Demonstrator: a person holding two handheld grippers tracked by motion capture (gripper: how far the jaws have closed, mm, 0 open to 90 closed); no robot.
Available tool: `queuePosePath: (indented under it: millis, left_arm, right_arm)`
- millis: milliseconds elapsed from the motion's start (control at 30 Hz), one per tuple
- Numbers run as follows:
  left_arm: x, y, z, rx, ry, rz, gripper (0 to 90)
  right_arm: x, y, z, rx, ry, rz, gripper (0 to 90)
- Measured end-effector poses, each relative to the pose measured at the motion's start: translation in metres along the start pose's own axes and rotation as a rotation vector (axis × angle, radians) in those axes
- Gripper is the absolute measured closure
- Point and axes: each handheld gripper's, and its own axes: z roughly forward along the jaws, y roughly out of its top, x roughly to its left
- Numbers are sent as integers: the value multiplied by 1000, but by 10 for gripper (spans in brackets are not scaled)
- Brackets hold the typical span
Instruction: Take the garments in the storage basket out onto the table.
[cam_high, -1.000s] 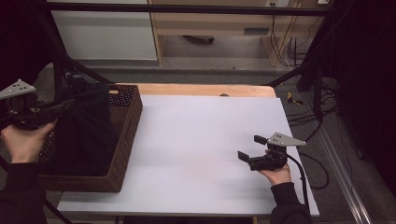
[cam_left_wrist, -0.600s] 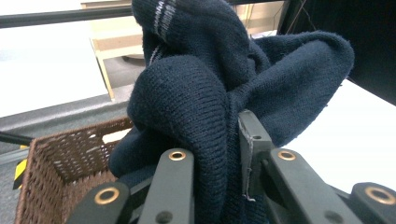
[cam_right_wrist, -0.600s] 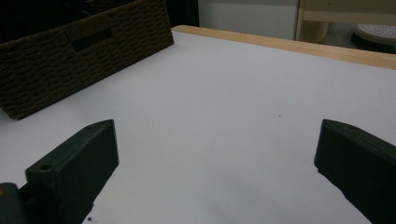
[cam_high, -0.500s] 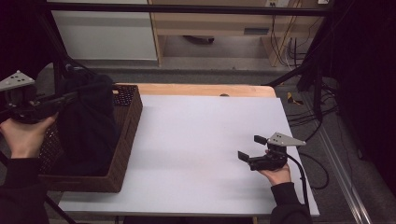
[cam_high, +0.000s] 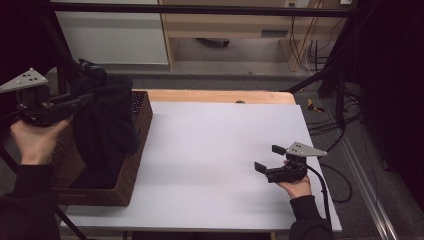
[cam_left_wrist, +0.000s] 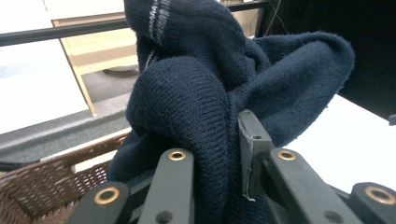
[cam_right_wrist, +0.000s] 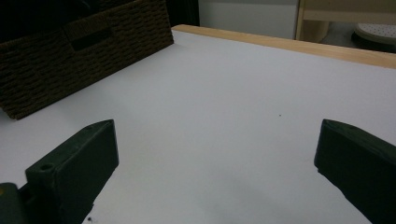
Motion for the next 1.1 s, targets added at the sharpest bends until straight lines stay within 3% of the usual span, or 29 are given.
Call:
queuePosePath:
  millis: [400, 1100]
  left_arm:
    - [-24, 20, 15, 0, -42, 48, 765]
    - [-60, 43, 36, -4, -110, 89, 766]
  right_arm:
    - [0, 0, 0, 0, 1, 1, 4]
    - [0, 0, 0, -2, 0, 1, 4]
